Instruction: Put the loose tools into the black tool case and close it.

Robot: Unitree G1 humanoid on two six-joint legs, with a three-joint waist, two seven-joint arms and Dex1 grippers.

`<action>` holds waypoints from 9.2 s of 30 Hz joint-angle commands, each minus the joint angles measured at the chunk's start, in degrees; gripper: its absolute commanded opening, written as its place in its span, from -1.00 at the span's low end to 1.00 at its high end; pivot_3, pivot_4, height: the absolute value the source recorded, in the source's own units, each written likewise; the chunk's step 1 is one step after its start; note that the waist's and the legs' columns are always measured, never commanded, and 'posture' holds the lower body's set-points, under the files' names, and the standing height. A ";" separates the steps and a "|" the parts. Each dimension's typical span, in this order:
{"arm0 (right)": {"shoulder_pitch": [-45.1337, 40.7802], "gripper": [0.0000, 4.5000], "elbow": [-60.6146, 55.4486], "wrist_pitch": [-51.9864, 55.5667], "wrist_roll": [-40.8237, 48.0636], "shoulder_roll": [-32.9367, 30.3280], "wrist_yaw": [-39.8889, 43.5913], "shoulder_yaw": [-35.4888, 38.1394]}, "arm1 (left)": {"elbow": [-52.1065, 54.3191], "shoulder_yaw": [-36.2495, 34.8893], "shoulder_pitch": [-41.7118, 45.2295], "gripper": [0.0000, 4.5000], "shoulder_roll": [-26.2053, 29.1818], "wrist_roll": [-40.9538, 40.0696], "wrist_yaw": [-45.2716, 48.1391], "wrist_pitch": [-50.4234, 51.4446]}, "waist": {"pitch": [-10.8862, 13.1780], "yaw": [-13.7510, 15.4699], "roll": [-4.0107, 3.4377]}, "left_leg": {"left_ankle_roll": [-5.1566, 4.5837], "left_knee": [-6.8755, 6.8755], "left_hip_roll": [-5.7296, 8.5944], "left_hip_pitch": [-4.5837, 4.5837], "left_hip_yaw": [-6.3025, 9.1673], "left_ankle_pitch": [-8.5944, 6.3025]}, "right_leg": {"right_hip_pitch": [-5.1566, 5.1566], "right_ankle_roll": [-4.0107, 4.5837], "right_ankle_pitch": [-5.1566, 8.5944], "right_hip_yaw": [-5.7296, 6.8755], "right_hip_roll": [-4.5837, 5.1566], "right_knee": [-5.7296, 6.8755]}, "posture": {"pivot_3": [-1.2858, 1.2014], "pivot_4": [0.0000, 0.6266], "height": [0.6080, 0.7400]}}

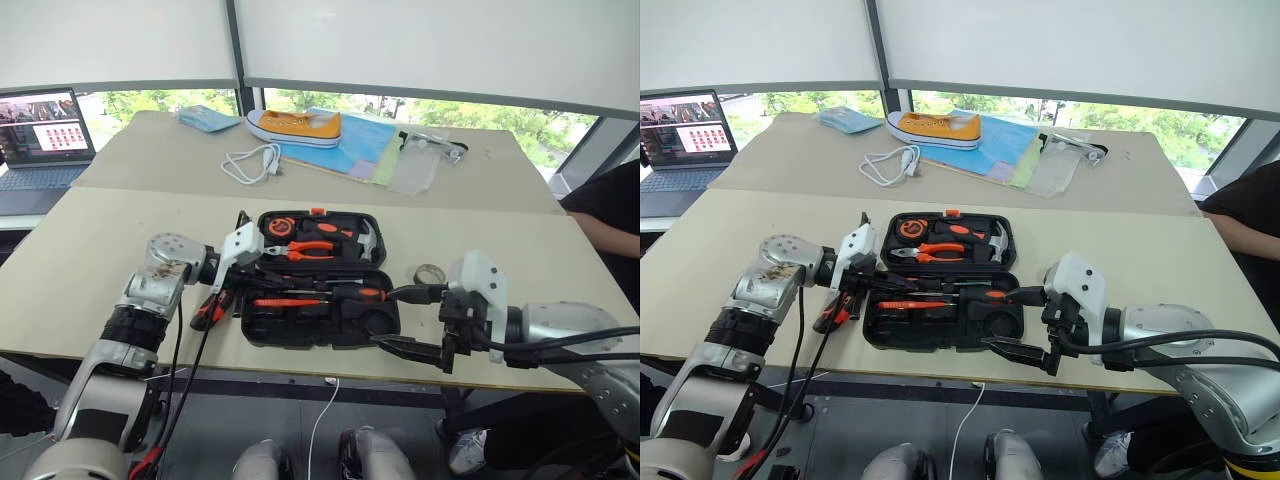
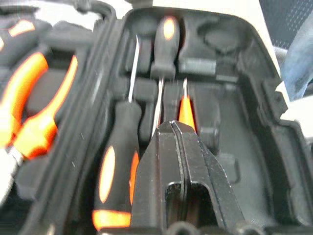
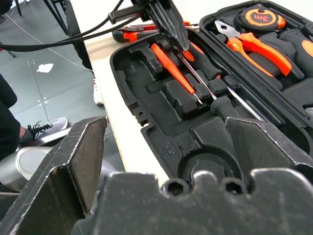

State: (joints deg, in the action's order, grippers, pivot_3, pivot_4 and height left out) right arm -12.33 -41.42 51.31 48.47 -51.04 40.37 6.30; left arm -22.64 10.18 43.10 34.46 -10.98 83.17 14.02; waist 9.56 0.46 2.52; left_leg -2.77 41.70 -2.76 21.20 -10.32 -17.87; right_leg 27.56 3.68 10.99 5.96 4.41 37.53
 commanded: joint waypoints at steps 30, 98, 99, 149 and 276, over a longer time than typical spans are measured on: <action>-2.00 1.00 -0.14 -1.68 0.01 1.03 -0.11 -0.30 | 2.67 -0.77 -5.87 -0.99 1.24 1.57 -6.72 -2.20 | -0.02 0.16 -0.03 | -0.07 -0.01 -0.05 0.12 0.53 -0.05 | -0.40 -0.10 -0.07 0.45 0.04 -0.48 | 0.03 -0.52 0.67; -5.87 1.00 3.46 -5.47 -5.27 0.47 12.61 -4.23 | 21.68 -7.85 -8.59 -0.23 24.16 -11.32 -5.63 14.10 | 0.12 0.79 -0.34 | 0.40 -0.71 0.11 0.07 0.77 0.21 | -0.37 0.15 0.07 1.11 0.51 -0.55 | 0.03 -0.52 0.67; -5.36 1.00 3.19 -5.64 -5.43 0.33 12.35 -3.99 | 21.73 -6.33 -6.87 -0.23 23.88 -11.31 -3.17 13.63 | 0.12 1.03 -0.34 | 0.39 -0.71 0.14 0.11 0.78 0.21 | -0.37 0.15 0.08 1.15 0.56 -0.58 | 0.03 -0.52 0.67; 0.04 1.00 -2.45 -4.99 -4.96 0.16 3.55 -2.54 | 17.82 11.01 0.96 -0.96 6.09 0.46 6.67 9.84 | 0.11 0.26 -0.35 | 0.26 -0.33 0.09 0.16 0.87 0.17 | -0.47 0.04 0.12 0.98 0.00 -0.52 | 0.03 -0.52 0.67; -12.63 -0.97 39.26 -37.56 -32.58 5.32 30.97 -14.63 | 13.44 -1.99 -12.74 -0.97 5.55 -0.18 -15.14 2.43 | 0.09 0.20 -0.78 | 0.12 -0.08 -0.04 0.23 0.73 0.07 | -0.49 -0.09 0.10 0.92 0.10 -0.45 | 0.03 -0.52 0.67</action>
State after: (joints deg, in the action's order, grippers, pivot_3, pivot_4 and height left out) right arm -25.31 5.55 12.51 10.67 -45.91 68.33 -9.66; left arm -11.73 6.16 28.45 42.24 -9.67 65.93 17.50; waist 9.66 0.66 1.74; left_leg -2.65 41.62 -2.79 21.43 -9.58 -17.80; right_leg 27.07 3.59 11.10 6.89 4.50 37.08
